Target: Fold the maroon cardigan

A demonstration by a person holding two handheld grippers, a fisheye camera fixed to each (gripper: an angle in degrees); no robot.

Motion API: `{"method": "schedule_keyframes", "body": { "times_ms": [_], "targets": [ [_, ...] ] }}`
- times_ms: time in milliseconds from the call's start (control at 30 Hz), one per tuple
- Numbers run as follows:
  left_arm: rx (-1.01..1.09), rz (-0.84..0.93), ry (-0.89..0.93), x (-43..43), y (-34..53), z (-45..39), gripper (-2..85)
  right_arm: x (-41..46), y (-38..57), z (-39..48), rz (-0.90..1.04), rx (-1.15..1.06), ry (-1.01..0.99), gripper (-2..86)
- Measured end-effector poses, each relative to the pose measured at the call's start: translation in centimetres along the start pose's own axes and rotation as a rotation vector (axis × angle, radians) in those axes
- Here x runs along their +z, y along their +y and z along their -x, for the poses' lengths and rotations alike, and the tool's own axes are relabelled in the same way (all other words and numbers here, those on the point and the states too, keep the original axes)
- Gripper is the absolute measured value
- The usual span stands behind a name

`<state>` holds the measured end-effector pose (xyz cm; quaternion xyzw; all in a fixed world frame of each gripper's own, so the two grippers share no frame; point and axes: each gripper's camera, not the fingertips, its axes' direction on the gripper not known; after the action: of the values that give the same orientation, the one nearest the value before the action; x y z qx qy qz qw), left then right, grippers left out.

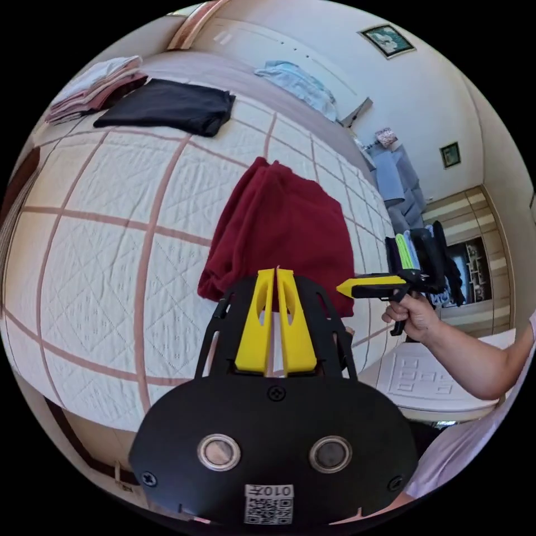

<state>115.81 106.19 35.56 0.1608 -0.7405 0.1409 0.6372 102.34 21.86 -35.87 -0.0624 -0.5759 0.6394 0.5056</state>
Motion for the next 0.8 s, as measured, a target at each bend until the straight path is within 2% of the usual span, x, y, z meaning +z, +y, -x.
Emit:
{"method": "schedule_keyframes", "body": {
  "times_ms": [67,133,200,233,267,333,367,467,533,633,700,800],
  "targets": [
    [-0.098,0.085,-0.073,1.9,-0.8,1.5,0.4,0.4,-1.1,-0.1,0.047,-0.056,0.029,2.6],
    [-0.162,0.127,-0.072,3.4,-0.7,3.3,0.6,-0.3,-1.6,0.2,0.072,-0.088,0.022,2.7],
    [-0.191,0.117,-0.068,2.9,-0.7,3.2,1.1,-2.8,-1.3,0.6,-0.004,-0.121,0.055,3.0],
    [-0.203,0.109,-0.085,2.0,-0.7,2.6,1.7,-4.9,-0.7,0.5,-0.113,-0.104,0.105,3.4],
    [-0.211,0.093,-0.094,1.3,-0.5,2.1,2.1,-6.8,-0.1,-0.5,-0.205,-0.053,0.136,4.3],
    [-0.271,-0.06,-0.035,-2.1,1.6,0.3,5.0,-8.7,0.5,-3.6,-0.315,0.062,0.086,6.5],
    [-0.304,-0.081,-0.016,-2.6,2.3,0.0,5.8,-9.4,0.7,-6.3,-0.382,0.144,-0.007,7.9],
    [-0.526,-0.071,0.192,-1.2,6.4,-0.9,9.5,-9.6,0.0,-11.8,-0.467,0.302,-0.139,10.7],
    [-0.617,-0.039,0.291,1.3,8.3,-2.4,11.5,-8.9,-1.3,-13.5,-0.426,0.347,-0.128,12.7],
    [-0.61,0.032,0.354,3.9,7.6,-4.7,13.6,-7.4,-3.7,-15.6,-0.336,0.431,-0.185,17.5],
    [-0.609,0.06,0.366,5.0,7.0,-5.5,14.4,-6.3,-5.2,-16.2,-0.27,0.44,-0.228,17.0],
    [-0.686,0.03,0.377,5.6,6.7,-5.6,15.5,-6.6,-6.1,-16.1,-0.256,0.516,-0.133,13.9]
  ]
}}
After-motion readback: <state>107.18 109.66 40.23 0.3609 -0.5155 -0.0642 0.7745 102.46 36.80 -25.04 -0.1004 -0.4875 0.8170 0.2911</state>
